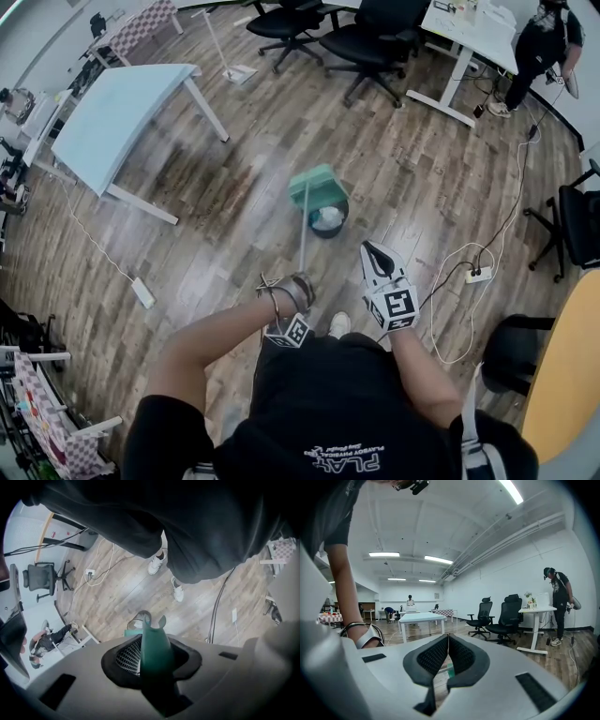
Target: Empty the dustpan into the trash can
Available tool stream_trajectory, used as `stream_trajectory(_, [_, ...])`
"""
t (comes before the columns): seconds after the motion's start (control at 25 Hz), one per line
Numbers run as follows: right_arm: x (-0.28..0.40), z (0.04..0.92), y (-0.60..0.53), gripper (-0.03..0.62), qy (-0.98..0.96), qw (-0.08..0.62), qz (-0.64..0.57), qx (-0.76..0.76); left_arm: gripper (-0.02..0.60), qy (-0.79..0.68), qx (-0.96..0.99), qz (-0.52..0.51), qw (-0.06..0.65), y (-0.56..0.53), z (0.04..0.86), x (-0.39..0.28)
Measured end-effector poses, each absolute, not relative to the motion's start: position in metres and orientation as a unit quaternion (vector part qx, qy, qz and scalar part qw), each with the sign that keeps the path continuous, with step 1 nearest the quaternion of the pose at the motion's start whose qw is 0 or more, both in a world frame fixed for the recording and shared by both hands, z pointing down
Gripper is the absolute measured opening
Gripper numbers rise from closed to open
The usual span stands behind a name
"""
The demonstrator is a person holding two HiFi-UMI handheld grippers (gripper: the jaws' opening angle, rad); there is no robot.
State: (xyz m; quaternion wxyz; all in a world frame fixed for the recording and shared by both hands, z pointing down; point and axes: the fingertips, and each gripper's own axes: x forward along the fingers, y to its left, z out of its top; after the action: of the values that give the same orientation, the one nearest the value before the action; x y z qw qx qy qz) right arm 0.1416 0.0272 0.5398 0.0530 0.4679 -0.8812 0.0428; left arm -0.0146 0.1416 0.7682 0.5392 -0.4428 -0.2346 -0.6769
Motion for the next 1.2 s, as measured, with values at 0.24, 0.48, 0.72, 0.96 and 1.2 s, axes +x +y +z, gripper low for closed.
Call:
stream_trajectory(0.24, [0.140,0.544,0.030,0.024,-0.880,0.057,0.046,0.469,0.118,-0.217,-0.467,-0.680,0.523,0.136,0.764,-0.014])
stream_trajectory(0.48, [0.139,0.538,0.029,0.024,-0.880,0.048,0.039,0.471,0.118,-0.184,-0.513,-0.676,0.496,0.127,0.750,-0.002])
stream_trajectory(0.72, [0.139,0.535,0.030,0.023,-0.881,0.045,0.037,0.470,0.118,-0.126,-0.577,-0.672,0.446,0.121,0.735,0.010])
stream_trajectory(0.96, [0.142,0.539,0.031,0.023,-0.879,0.046,0.039,0.472,0.117,-0.030,-0.661,-0.650,0.374,0.102,0.711,0.026])
stream_trajectory(1.2, [0.144,0.533,0.031,0.023,-0.877,0.045,0.032,0.477,0.103,0.089,-0.718,-0.624,0.296,0.067,0.684,0.032])
